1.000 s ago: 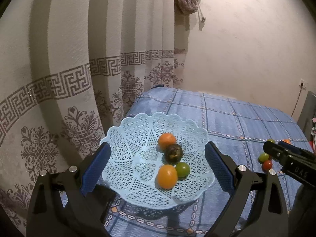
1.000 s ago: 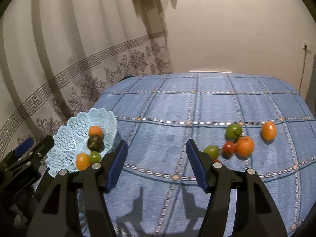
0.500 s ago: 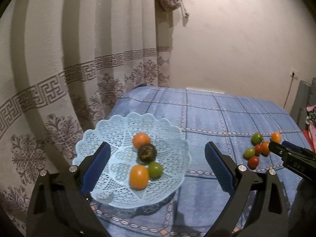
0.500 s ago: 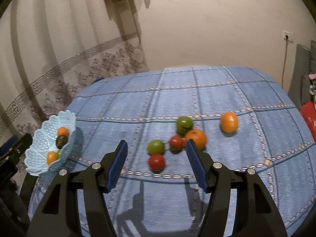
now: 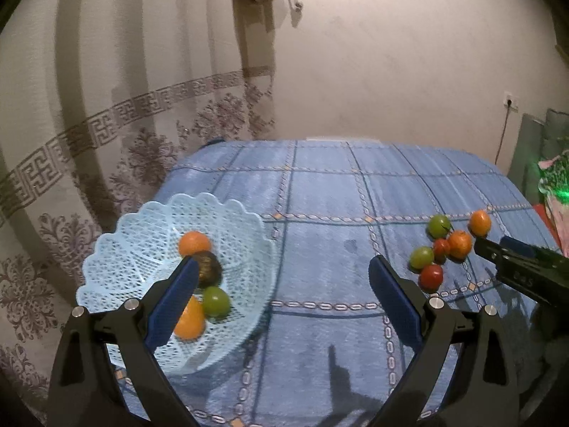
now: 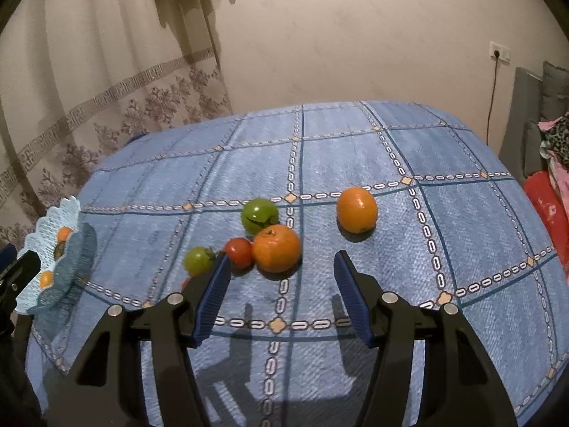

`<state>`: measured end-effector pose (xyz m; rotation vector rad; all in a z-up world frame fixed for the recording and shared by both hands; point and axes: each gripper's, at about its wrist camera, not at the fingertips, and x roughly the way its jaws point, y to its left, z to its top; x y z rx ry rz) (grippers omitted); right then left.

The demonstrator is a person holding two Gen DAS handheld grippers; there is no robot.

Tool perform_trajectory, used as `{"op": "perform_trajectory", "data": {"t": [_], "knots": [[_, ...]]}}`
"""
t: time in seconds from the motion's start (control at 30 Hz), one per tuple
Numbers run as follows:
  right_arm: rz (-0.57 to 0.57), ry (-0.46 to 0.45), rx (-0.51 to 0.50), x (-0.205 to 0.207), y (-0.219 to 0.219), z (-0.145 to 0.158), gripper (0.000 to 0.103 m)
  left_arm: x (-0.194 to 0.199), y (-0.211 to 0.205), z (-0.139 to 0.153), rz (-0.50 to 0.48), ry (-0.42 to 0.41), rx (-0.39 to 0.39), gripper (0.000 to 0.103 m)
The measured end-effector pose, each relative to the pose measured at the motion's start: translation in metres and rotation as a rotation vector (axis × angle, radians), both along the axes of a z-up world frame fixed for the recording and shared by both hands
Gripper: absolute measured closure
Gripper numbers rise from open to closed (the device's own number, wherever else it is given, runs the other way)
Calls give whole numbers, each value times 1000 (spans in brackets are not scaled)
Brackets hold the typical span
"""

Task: Organize fruits
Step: 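Move the right tool toward the orange beside the red tomato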

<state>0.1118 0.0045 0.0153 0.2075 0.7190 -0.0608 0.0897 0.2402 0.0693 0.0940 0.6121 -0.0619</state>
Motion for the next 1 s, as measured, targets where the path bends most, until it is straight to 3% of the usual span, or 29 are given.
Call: {"op": "perform_trajectory", "data": {"t": [0.23, 0.37, 0.87, 1.0], "knots": [[17, 36, -21, 19, 0, -13, 49, 1, -9, -9, -22, 20, 12, 6], [15, 63, 17, 30, -4, -19, 50, 5, -7, -13, -17, 31, 6, 6], [36, 68, 30, 47, 2, -23, 50, 19, -5, -30, -14, 78, 3, 6], [46, 69, 74, 54, 1, -24, 50, 20, -5, -34, -12, 87, 6, 6]]}}
